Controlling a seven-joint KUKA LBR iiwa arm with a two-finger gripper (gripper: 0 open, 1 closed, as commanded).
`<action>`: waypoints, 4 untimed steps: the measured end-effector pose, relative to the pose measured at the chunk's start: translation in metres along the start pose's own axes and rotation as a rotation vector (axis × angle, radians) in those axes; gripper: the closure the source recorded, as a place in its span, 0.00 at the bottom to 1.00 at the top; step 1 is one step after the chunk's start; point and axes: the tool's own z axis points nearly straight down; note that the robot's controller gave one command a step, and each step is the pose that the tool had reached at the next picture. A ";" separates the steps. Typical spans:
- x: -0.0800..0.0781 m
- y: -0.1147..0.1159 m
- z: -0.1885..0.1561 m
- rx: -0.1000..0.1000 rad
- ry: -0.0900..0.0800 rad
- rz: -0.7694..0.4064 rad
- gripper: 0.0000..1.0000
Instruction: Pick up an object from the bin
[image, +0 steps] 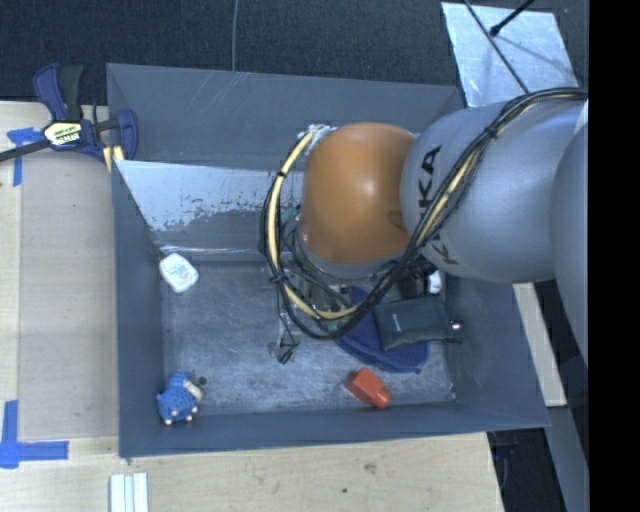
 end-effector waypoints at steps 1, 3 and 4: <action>0.032 0.078 0.106 -0.001 -0.001 -0.359 0.00; 0.046 0.109 0.065 0.001 -0.011 -1.367 0.00; 0.048 0.104 0.105 0.002 -0.001 -1.751 0.00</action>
Offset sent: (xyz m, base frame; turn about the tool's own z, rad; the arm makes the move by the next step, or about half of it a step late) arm -0.0309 0.0770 -0.1040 -0.3564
